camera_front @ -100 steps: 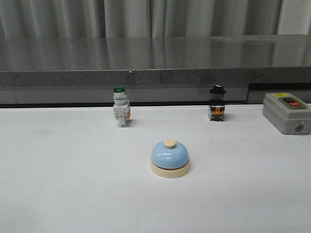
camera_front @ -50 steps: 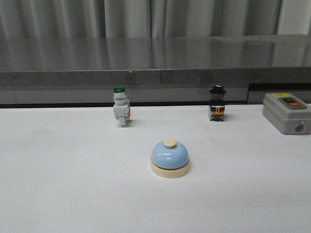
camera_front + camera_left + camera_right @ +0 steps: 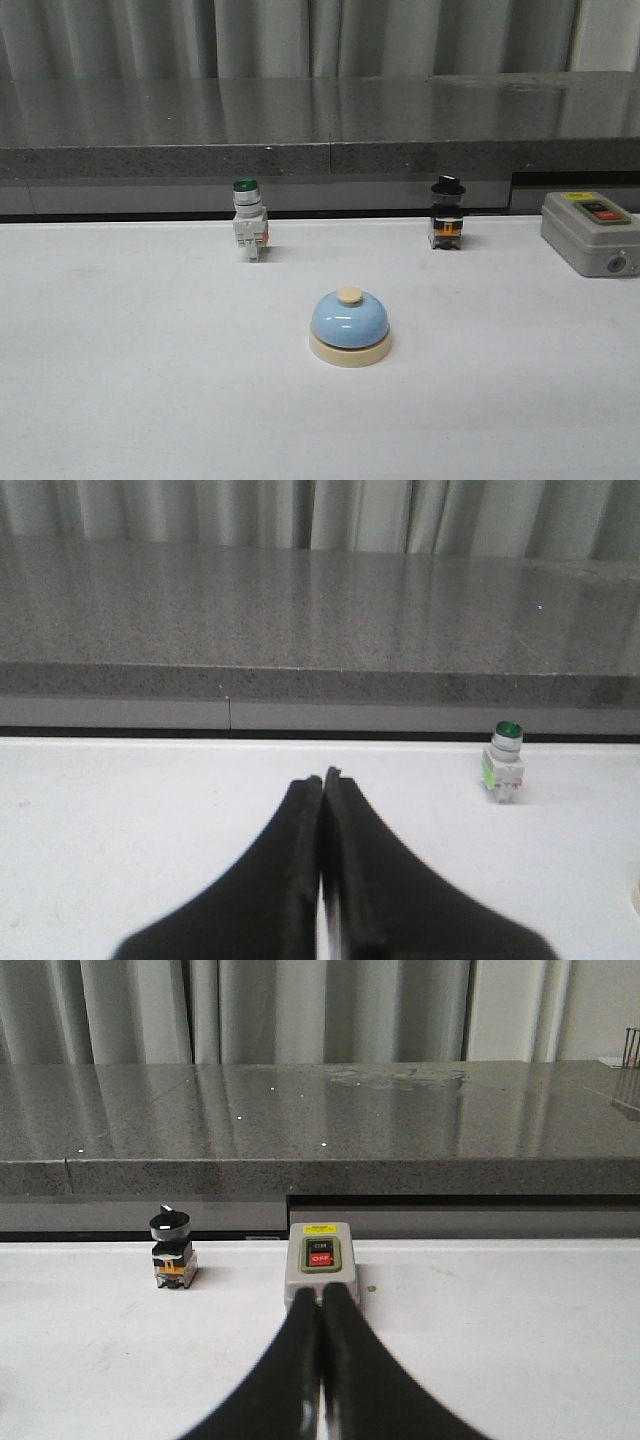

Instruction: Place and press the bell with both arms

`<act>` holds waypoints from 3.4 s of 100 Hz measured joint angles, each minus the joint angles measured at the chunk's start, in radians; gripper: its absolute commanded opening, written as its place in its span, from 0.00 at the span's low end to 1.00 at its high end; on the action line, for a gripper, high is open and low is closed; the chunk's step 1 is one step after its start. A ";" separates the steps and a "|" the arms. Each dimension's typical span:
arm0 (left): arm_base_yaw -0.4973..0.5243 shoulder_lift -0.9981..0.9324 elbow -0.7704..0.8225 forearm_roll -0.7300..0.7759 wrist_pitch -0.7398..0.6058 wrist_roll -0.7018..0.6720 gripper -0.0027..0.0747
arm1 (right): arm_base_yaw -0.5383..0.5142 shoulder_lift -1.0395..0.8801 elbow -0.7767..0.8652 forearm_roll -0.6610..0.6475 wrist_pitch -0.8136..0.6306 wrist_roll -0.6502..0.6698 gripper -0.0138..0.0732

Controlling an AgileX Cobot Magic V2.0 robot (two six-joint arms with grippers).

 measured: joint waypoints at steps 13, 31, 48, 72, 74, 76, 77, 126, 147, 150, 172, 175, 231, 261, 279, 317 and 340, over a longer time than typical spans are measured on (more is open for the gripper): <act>0.000 0.000 0.124 0.030 -0.245 0.000 0.01 | 0.000 0.000 0.000 0.000 0.000 0.000 0.09; 0.000 0.000 0.272 0.056 -0.399 -0.022 0.01 | 0.000 0.000 0.000 0.000 0.000 0.000 0.09; 0.000 0.000 0.299 0.056 -0.439 -0.034 0.01 | 0.000 0.000 0.000 0.000 0.000 0.000 0.09; 0.000 0.000 0.299 0.057 -0.439 -0.036 0.01 | 0.000 -0.001 0.000 0.000 0.000 0.000 0.09; 0.000 0.000 0.299 0.057 -0.439 -0.036 0.01 | 0.000 -0.001 0.000 0.000 0.000 0.000 0.09; 0.000 0.000 0.299 0.057 -0.439 -0.036 0.01 | 0.000 -0.001 0.000 0.000 0.000 0.000 0.09; 0.000 0.000 0.299 0.057 -0.439 -0.036 0.01 | 0.000 -0.001 0.000 0.000 0.000 0.000 0.09; 0.000 0.000 0.299 0.057 -0.437 -0.036 0.01 | 0.000 -0.001 0.000 0.000 0.000 0.000 0.09; 0.000 0.000 0.299 0.057 -0.437 -0.036 0.01 | 0.000 -0.001 -0.007 -0.002 0.004 0.000 0.09; 0.000 0.000 0.299 0.057 -0.437 -0.036 0.01 | 0.000 -0.001 -0.016 -0.004 0.019 0.000 0.09; 0.000 0.000 0.299 0.057 -0.437 -0.036 0.01 | 0.000 0.123 -0.221 -0.021 0.269 0.000 0.09; 0.000 0.000 0.299 0.057 -0.437 -0.036 0.01 | 0.000 0.157 -0.251 -0.021 0.294 0.000 0.09; 0.000 0.000 0.299 0.058 -0.435 -0.036 0.01 | 0.113 0.985 -0.745 -0.002 0.411 0.000 0.09; 0.000 0.000 0.299 0.058 -0.435 -0.036 0.01 | 0.318 1.303 -0.990 0.004 0.504 0.000 0.09; 0.000 0.000 0.299 0.058 -0.435 -0.036 0.01 | 0.434 1.467 -1.116 0.018 0.572 -0.025 0.09; 0.000 0.000 0.299 0.058 -0.433 -0.036 0.01 | 0.568 1.755 -1.310 0.126 0.677 -0.143 0.09; 0.000 0.000 0.299 0.058 -0.433 -0.036 0.01 | 0.584 1.869 -1.388 0.150 0.714 -0.215 0.09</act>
